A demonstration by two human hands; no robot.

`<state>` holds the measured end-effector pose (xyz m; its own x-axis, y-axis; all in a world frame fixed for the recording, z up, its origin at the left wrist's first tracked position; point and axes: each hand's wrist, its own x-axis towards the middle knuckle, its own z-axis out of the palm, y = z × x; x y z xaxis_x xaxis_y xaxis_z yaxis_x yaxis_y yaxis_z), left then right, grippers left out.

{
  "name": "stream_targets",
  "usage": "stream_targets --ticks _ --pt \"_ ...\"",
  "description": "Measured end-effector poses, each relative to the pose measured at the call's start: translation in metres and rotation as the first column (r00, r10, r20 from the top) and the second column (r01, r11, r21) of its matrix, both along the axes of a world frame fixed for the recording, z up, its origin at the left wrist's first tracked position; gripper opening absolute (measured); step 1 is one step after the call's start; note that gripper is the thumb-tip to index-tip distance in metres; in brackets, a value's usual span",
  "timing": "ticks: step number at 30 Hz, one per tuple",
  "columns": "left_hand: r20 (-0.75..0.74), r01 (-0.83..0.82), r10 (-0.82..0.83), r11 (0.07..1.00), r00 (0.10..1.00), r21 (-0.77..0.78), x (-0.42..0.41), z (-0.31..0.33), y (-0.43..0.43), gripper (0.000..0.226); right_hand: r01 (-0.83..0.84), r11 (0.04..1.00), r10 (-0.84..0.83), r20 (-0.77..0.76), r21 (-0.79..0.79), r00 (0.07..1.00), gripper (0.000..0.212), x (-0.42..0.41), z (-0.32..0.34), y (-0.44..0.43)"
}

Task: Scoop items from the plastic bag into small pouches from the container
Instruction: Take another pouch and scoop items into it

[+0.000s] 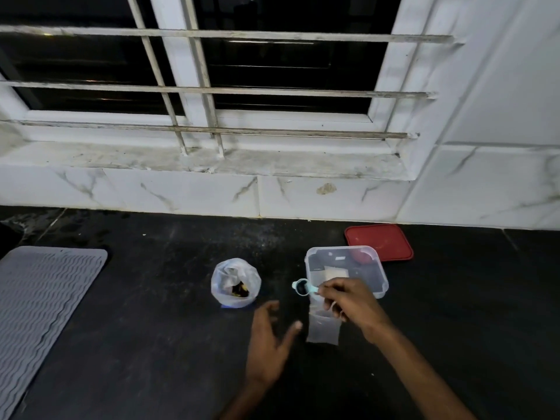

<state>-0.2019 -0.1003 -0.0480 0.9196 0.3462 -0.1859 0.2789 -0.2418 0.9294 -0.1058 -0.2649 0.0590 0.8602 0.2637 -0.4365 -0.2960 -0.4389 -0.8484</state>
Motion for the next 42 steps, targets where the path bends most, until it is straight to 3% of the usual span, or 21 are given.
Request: stream_targets --ticks 2,4,13,16,20,22,27,32,36,42 --pt "-0.089 0.121 -0.122 0.992 0.989 -0.016 0.004 -0.009 -0.021 0.072 0.0 0.998 0.003 0.046 -0.061 0.999 0.011 0.001 0.0 -0.028" --pt "-0.09 0.176 -0.176 0.984 0.98 -0.007 0.007 -0.017 -0.034 0.07 -0.02 0.992 0.029 0.075 -0.123 0.997 0.011 0.002 -0.004 -0.046" --pt "-0.046 0.095 -0.09 0.99 0.995 0.108 0.024 -0.011 -0.074 0.052 -0.174 0.904 0.279 0.233 -0.39 0.931 0.011 0.009 -0.031 -0.058" --pt "-0.059 0.044 -0.037 0.992 0.998 0.116 0.025 -0.01 -0.084 0.052 -0.218 0.818 0.448 0.35 -0.533 0.823 0.015 0.005 -0.038 -0.05" --pt "-0.054 -0.009 0.014 0.996 0.998 0.091 0.023 -0.007 -0.092 0.051 -0.294 0.57 0.75 0.34 -0.768 0.567 0.028 -0.002 -0.049 -0.045" --pt "-0.048 -0.028 0.032 0.995 0.998 0.097 0.02 -0.006 -0.095 0.05 -0.305 0.548 0.773 0.333 -0.779 0.54 0.036 -0.005 -0.054 -0.05" --pt "-0.039 -0.025 0.03 0.993 0.999 0.119 0.017 -0.007 -0.093 0.052 -0.252 0.678 0.678 0.456 -0.69 0.576 0.038 -0.012 -0.058 -0.062" --pt "-0.002 -0.003 0.003 0.989 1.0 0.151 0.014 -0.012 -0.092 0.048 -0.103 0.892 0.358 0.549 -0.441 0.755 0.021 -0.017 -0.065 -0.063" --pt "-0.007 0.025 -0.024 0.989 1.0 0.148 0.013 -0.014 -0.086 0.051 0.022 0.974 0.084 0.452 -0.225 0.888 0.011 -0.011 -0.062 -0.064" --pt "0.004 0.044 -0.045 0.995 0.999 0.094 0.01 -0.015 -0.069 0.07 0.13 0.991 -0.122 0.285 -0.01 0.951 0.01 -0.009 -0.048 -0.067"
